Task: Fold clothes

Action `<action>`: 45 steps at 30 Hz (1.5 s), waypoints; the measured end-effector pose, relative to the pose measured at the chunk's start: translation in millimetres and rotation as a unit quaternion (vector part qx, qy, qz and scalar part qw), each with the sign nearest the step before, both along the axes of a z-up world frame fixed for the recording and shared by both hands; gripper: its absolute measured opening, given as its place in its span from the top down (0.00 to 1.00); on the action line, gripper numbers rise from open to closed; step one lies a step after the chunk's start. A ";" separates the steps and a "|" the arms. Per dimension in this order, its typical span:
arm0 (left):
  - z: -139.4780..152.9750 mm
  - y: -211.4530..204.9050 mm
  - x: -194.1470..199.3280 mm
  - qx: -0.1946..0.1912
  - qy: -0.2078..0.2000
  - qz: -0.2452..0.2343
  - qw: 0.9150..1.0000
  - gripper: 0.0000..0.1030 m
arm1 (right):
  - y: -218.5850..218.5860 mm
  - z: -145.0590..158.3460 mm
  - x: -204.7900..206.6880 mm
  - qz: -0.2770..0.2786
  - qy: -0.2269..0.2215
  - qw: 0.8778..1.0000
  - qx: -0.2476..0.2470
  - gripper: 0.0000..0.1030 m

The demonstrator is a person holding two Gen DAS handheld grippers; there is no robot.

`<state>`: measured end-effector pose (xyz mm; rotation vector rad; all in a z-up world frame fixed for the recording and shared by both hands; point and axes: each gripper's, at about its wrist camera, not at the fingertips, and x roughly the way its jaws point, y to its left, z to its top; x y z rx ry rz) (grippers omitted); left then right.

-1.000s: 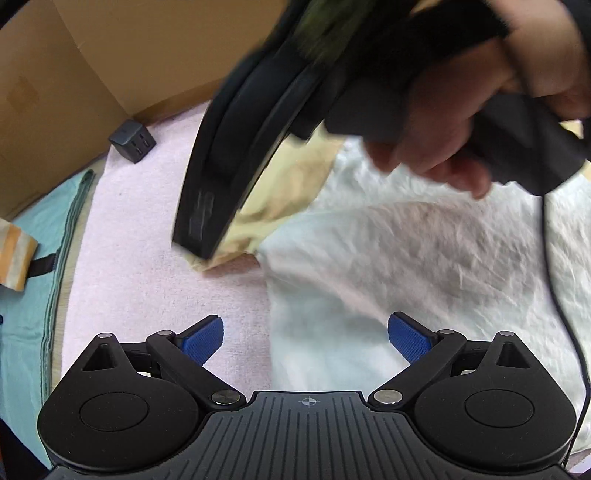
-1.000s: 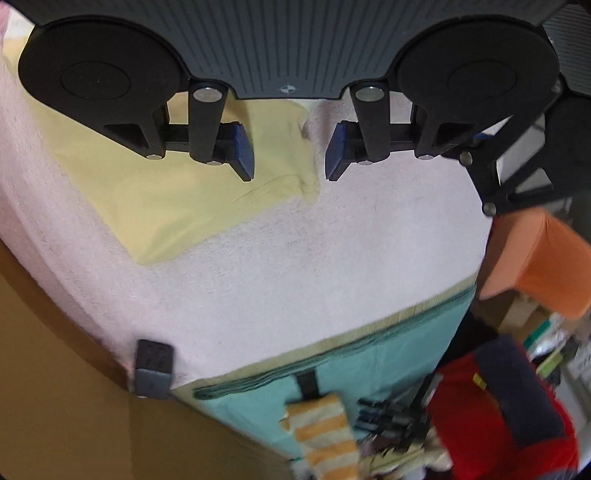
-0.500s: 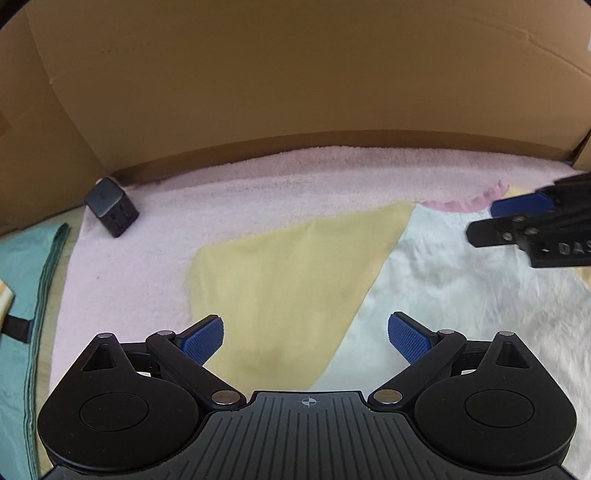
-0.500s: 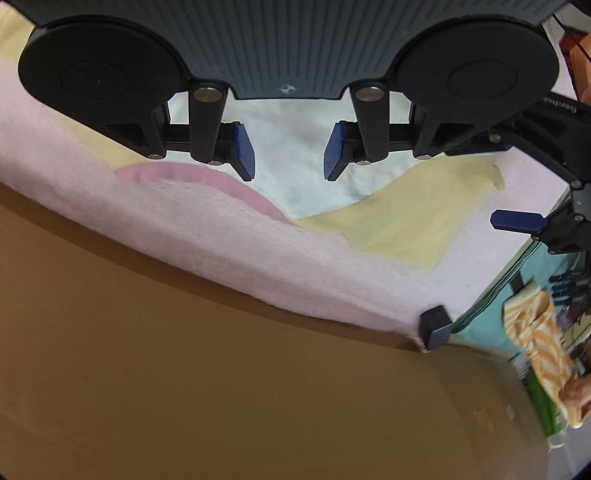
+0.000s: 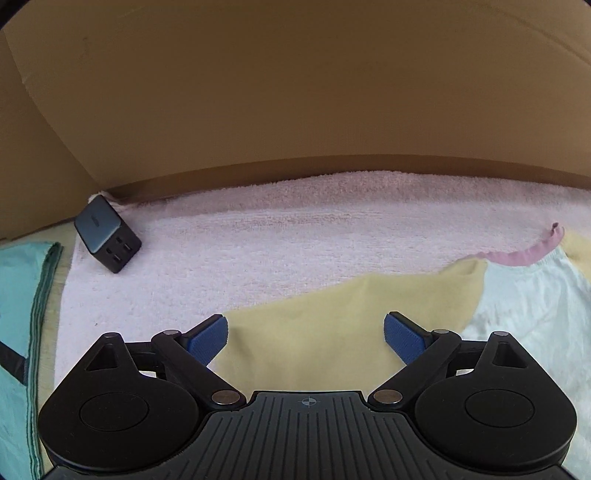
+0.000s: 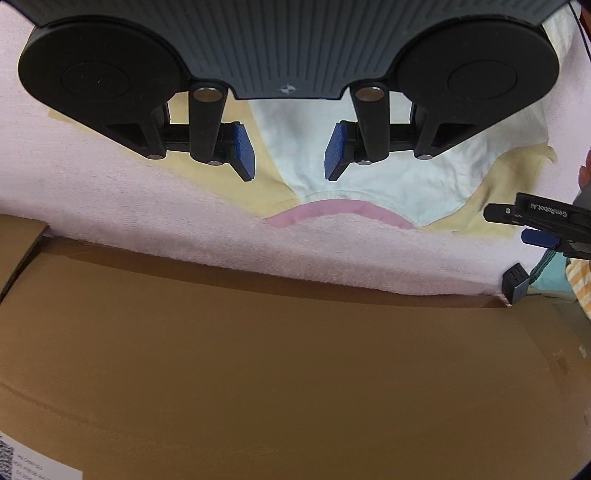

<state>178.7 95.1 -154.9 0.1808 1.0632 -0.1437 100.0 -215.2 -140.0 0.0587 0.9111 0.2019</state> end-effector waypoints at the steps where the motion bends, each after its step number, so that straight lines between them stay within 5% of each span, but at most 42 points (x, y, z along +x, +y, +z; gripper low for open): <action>1: -2.0 2.0 3.2 0.004 0.001 -0.003 1.000 0.07 | -3.1 -1.2 -0.3 -0.007 -0.001 1.000 -0.008 0.54; 5: -10.1 5.9 7.6 0.041 -0.014 -0.038 0.998 0.07 | -19.2 -5.3 0.3 -0.032 -0.004 0.999 -0.033 0.54; 11: -16.1 29.2 20.2 -0.002 0.013 -0.063 0.998 0.07 | -30.9 -1.6 0.9 -0.043 -0.004 0.999 -0.028 0.52; 18: -11.8 22.9 31.4 0.007 0.001 -0.093 0.996 0.07 | -19.6 -0.7 3.4 -0.013 -0.011 1.000 -0.016 0.52; 27: -15.8 15.1 33.2 -0.023 0.035 -0.195 0.980 0.05 | -13.9 -4.1 19.0 0.023 0.003 0.999 -0.033 0.50; 30: -19.8 15.1 34.9 -0.026 0.035 -0.209 0.977 0.15 | -9.8 -6.4 19.7 0.028 0.005 0.999 -0.034 0.48; 32: -18.1 14.2 32.5 -0.017 0.016 -0.217 0.976 0.32 | -8.2 -7.2 21.0 0.028 0.005 0.999 -0.033 0.48; 35: -12.9 13.6 33.3 -0.022 0.012 -0.225 0.974 0.70 | -7.7 -7.7 24.3 0.027 0.005 0.999 -0.034 0.47; 36: -11.7 13.5 34.4 -0.025 0.015 -0.224 0.974 1.00 | -7.9 -7.8 25.4 0.027 0.006 0.999 -0.034 0.47; 45: -1.9 7.6 22.0 -0.042 0.008 -0.255 0.966 1.00 | -6.3 -7.3 34.2 0.029 0.005 0.999 -0.041 0.47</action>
